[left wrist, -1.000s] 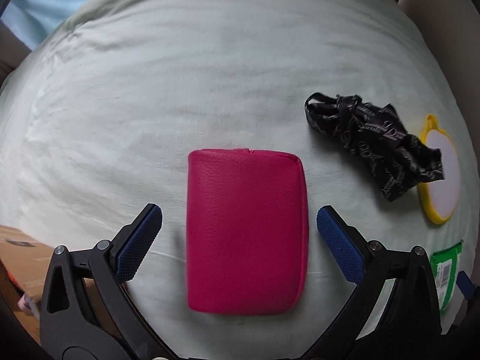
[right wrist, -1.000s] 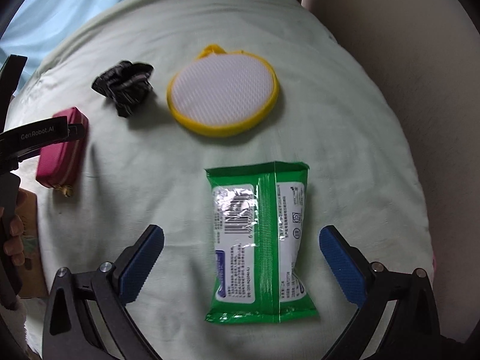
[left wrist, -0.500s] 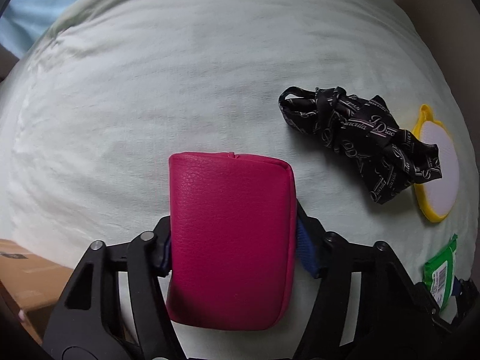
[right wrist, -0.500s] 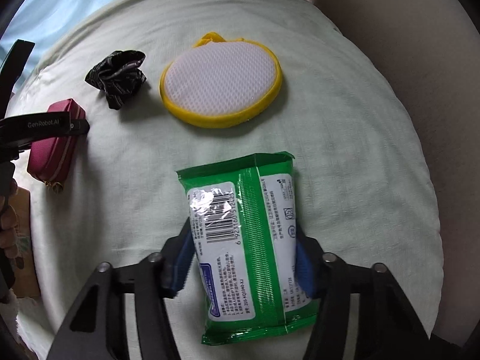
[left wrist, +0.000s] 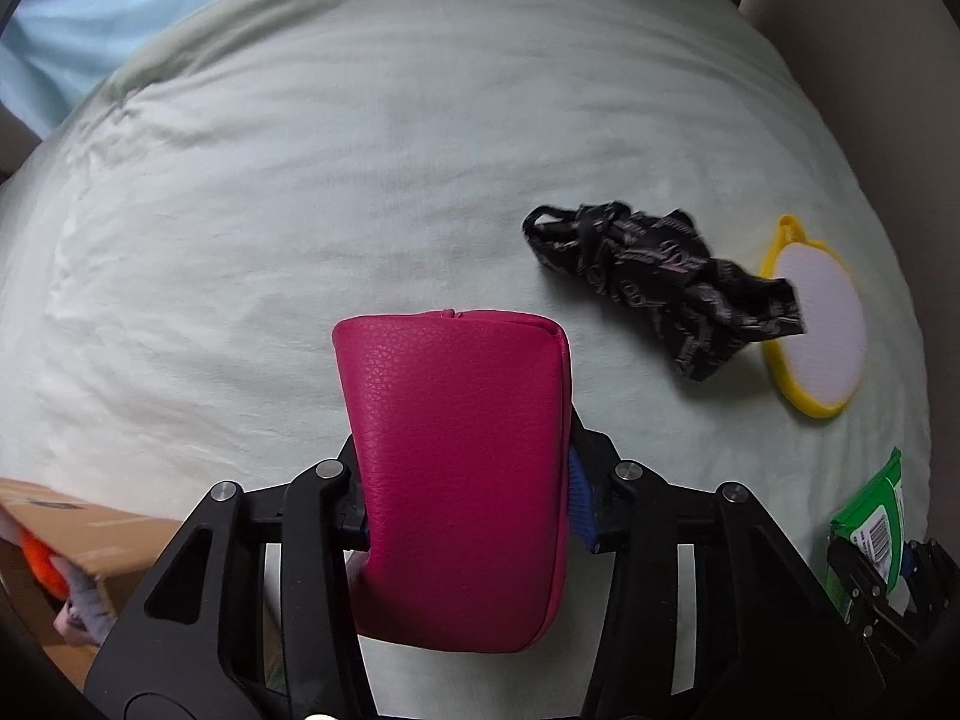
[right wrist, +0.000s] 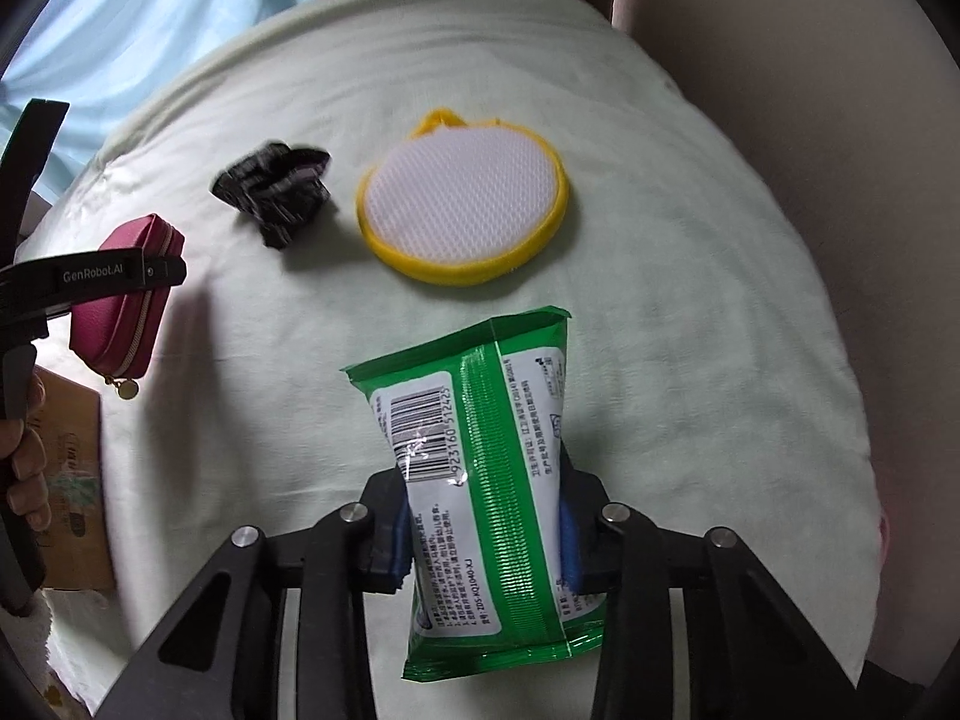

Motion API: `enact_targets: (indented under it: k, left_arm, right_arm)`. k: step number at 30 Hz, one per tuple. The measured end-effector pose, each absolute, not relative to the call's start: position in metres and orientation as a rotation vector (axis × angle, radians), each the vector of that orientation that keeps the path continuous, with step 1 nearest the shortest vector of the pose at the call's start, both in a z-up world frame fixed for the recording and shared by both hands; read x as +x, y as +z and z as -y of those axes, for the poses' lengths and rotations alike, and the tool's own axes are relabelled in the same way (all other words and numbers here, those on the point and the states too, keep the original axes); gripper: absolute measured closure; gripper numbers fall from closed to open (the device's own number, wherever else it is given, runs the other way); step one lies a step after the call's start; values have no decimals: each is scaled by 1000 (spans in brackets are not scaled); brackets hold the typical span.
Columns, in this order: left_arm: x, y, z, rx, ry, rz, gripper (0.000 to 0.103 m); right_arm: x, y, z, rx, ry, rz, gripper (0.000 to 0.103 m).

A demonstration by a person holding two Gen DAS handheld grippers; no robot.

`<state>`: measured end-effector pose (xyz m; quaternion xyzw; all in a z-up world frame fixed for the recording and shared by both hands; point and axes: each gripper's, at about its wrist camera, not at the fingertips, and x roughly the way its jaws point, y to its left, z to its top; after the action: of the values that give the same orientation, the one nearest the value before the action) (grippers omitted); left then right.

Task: Organize soft objects
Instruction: 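Carry pink pouch and green wipes over the box and open both tools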

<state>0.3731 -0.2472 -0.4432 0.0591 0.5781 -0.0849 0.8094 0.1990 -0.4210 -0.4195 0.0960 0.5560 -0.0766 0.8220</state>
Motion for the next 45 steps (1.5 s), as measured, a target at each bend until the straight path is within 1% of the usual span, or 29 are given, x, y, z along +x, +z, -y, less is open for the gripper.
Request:
enact_targets:
  k: [3, 7, 16, 23, 27, 30, 34, 40, 45]
  left_arm:
    - [359, -420, 252, 123, -192, -1210, 61]
    - [342, -381, 250, 107, -206, -1173, 61]
    - [286, -275, 233, 40, -226, -1084, 61]
    - [240, -186, 186, -19, -215, -1006, 61]
    - [217, -144, 147, -37, -197, -959, 61]
    - [203, -125, 116, -43, -181, -933, 61]
    - [186, -104, 63, -57, -144, -910, 61]
    - [174, -97, -11, -74, -86, -908, 61]
    - [168, -107, -69, -87, -46, -931, 61]
  right_arm:
    - [192, -399, 421, 206, -159, -1161, 69]
    - [180, -359, 416, 197, -150, -1110, 69]
    - [152, -234, 386, 147, -113, -975, 69]
    - [135, -154, 343, 109, -72, -881, 69]
    - [129, -121, 307, 107, -33, -848, 69]
    - [124, -103, 275, 104, -1, -826, 69]
    - [124, -92, 228, 103, 45, -810, 69]
    - [128, -96, 158, 117, 123, -828, 69]
    - [143, -111, 106, 129, 166, -871, 69]
